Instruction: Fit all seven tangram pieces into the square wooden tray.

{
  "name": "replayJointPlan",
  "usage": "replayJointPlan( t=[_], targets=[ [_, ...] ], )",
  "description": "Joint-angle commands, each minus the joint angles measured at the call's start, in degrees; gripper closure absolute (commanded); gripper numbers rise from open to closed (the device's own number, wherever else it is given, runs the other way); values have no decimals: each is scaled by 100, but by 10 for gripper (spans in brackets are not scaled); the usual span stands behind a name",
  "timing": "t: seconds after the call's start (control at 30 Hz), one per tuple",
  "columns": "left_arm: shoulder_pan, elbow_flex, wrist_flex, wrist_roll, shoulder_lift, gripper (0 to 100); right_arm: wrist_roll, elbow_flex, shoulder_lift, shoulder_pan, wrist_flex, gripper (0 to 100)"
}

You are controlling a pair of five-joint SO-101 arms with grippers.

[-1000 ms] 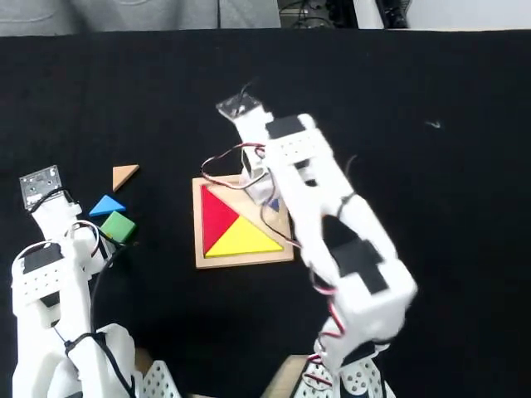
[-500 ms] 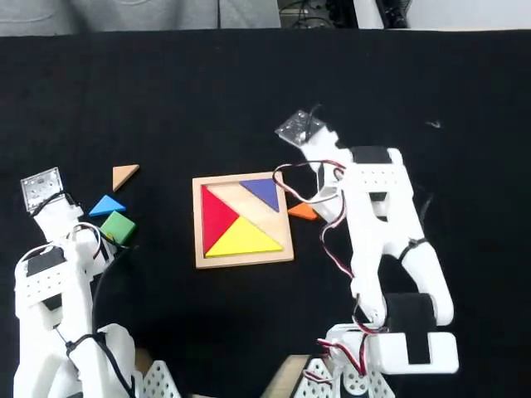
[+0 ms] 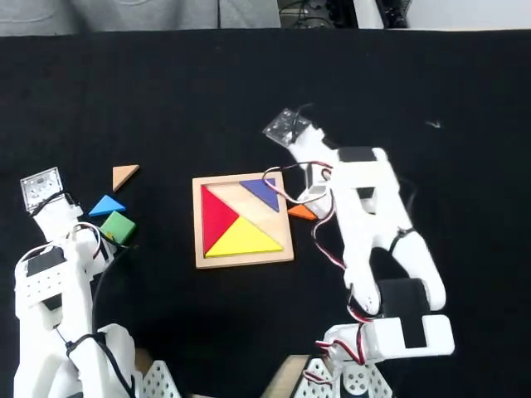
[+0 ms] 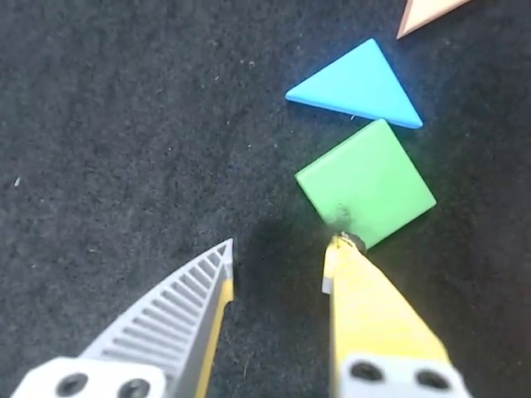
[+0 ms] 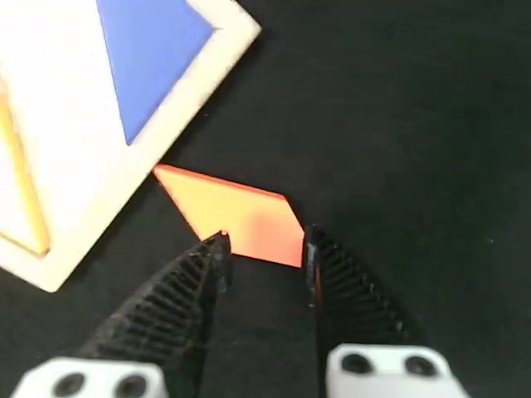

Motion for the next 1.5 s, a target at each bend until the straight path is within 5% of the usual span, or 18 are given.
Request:
replayJointPlan(
  t=[0.0,0.07,0.23,0.5,0.87,1.13,1.47],
  targets=[
    [-4,-22,-88,-35,-105,816,-114,-453,13,26,105,847],
    [-13,-22,-88,-35,-105,816,-818,-576,31,53,105,846],
    [4,-31,-88,-35,-105,816,-4220,-1086,31,18,958,843],
    [-13,-22,-88,-35,-105,816,-6971,-1253,382,-308,1319,842],
    [-4,-4,-88,-35,-105,816,-7138,-2334,2123,-431,1275,805],
    [4,-4,-88,-44,-105,816,-7130,-2431,2237,-246,1407,991],
    [4,-4,-88,-44,-105,816,-5644,-2545,1411,677,1899,988]
  ],
)
